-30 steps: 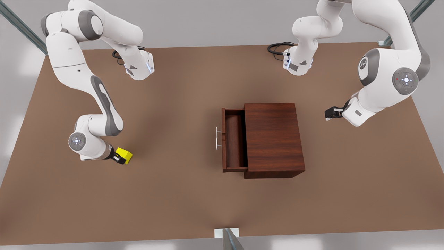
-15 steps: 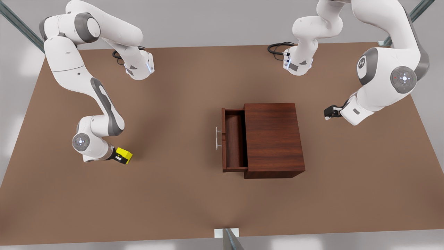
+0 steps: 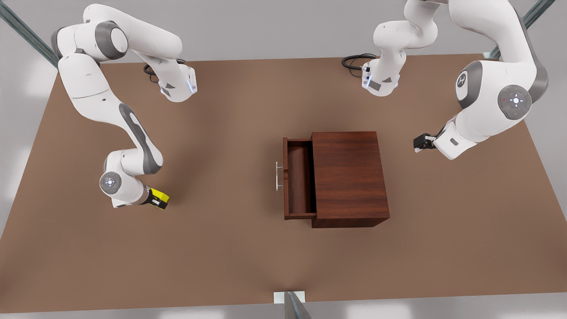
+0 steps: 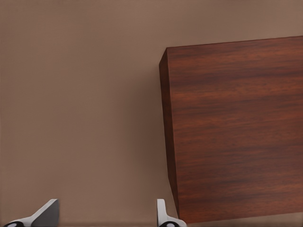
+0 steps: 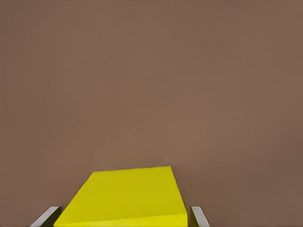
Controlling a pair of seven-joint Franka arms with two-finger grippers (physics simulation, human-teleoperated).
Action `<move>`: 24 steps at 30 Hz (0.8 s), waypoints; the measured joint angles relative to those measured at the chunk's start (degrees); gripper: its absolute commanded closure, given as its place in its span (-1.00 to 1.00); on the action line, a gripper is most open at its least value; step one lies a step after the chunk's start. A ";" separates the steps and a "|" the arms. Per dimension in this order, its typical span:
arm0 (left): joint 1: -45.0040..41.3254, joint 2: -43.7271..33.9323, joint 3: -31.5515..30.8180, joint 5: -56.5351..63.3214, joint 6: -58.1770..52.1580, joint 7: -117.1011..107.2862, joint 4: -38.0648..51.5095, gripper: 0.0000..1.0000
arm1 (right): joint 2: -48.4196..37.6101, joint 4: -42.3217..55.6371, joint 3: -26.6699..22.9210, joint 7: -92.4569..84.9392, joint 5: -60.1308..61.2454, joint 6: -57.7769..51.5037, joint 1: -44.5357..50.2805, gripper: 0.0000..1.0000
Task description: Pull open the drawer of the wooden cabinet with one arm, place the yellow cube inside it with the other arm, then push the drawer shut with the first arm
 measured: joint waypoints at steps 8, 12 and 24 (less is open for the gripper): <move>-0.01 0.35 0.00 0.04 0.15 0.21 0.16 -1.00 | -5.61 1.68 0.32 -1.44 1.54 -2.82 0.40 0.05; -0.02 0.08 0.19 -0.03 -0.36 0.25 0.36 -1.00 | -8.99 11.10 4.39 -1.17 3.79 -13.40 0.73 0.05; 0.46 0.45 0.34 -0.16 -2.57 0.34 -0.01 -1.00 | 2.34 43.38 9.36 18.48 14.81 -37.37 27.73 0.04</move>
